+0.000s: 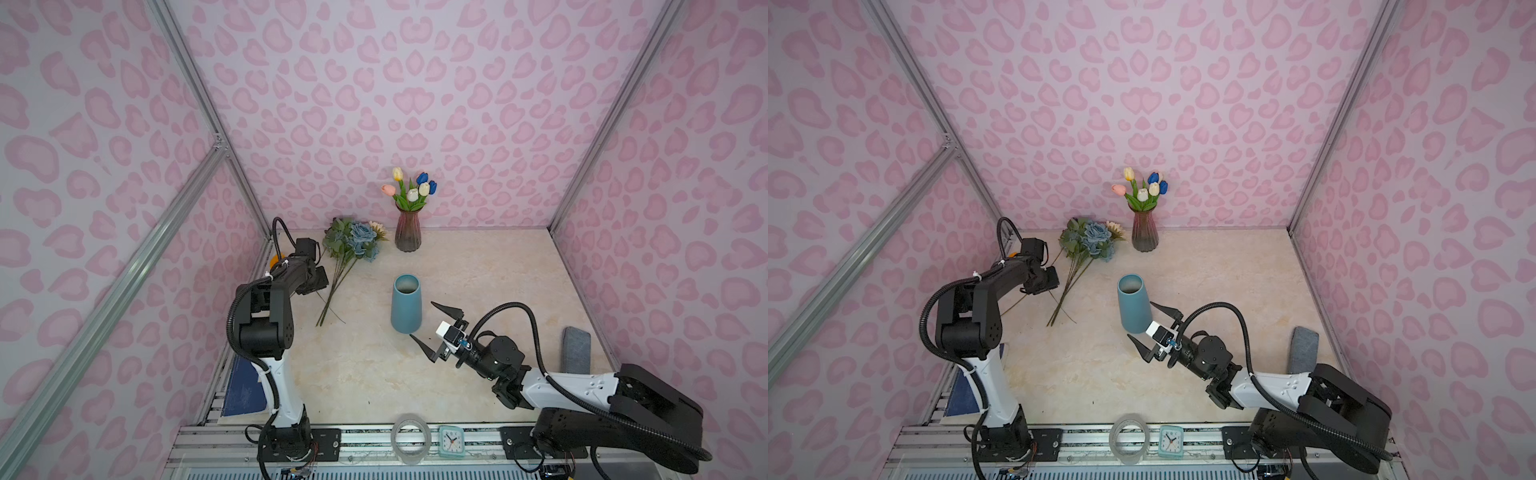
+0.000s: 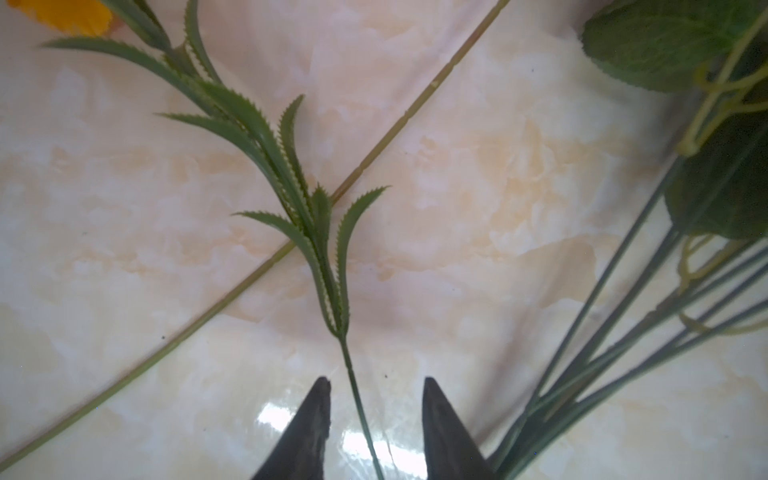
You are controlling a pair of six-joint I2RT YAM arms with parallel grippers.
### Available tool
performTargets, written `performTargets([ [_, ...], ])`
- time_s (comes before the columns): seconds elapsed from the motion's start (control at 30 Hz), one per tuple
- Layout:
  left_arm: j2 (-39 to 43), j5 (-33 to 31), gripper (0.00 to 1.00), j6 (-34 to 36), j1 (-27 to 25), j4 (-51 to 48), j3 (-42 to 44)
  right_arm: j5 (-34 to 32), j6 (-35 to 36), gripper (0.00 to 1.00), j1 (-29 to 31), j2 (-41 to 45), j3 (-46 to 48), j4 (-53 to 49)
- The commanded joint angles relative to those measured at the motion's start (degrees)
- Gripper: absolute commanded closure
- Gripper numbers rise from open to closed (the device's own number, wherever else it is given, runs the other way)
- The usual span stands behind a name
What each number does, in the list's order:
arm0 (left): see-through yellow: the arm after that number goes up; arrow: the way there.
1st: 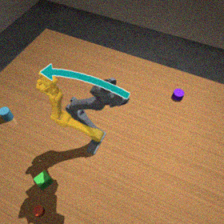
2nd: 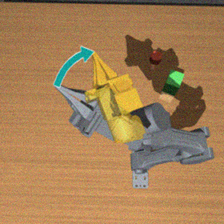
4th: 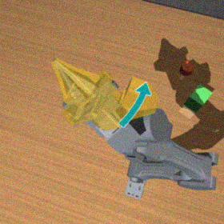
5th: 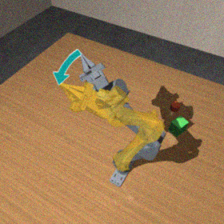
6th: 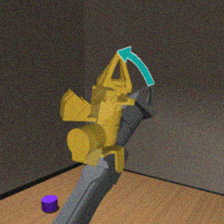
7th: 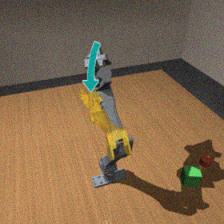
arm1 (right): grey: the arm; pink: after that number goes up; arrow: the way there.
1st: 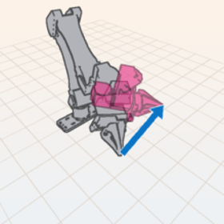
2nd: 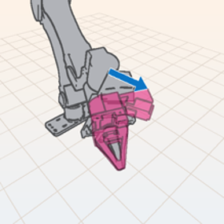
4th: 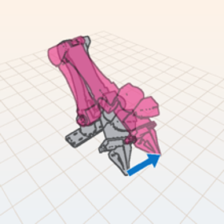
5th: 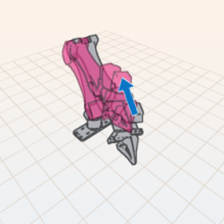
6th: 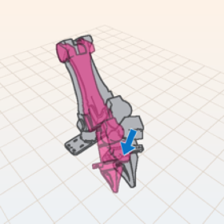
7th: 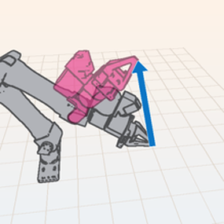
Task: Arrange the flowers into the vase
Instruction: 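Close the left gripper on the orange carnation stem while the right holds the vase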
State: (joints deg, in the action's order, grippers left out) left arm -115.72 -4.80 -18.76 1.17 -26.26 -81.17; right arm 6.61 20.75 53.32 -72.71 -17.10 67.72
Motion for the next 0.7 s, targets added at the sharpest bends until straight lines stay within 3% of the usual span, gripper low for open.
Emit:
performTargets([
  [0.0, -1.2, 0.6, 0.63, -0.2, 0.1, -2.7, -1.6, -4.3, 2.2, 0.06, 0.7, -0.5, 0.8, 7.0],
  [0.27, -2.9, 1.1, 0.77, -0.1, 0.1, -4.6, -3.4, -8.8, 4.6, 0.06, 0.7, 0.7, 2.6, 9.3],
  [0.37, -3.5, 1.6, 0.88, 0.0, 0.1, -5.2, -3.9, -8.9, 4.7, 0.06, 0.7, 0.7, 2.7, 9.3],
  [0.67, -2.8, 0.3, 0.96, 0.1, 0.1, -5.6, -3.1, -9.6, 4.6, 0.06, 0.7, -0.6, 2.4, 9.3],
])
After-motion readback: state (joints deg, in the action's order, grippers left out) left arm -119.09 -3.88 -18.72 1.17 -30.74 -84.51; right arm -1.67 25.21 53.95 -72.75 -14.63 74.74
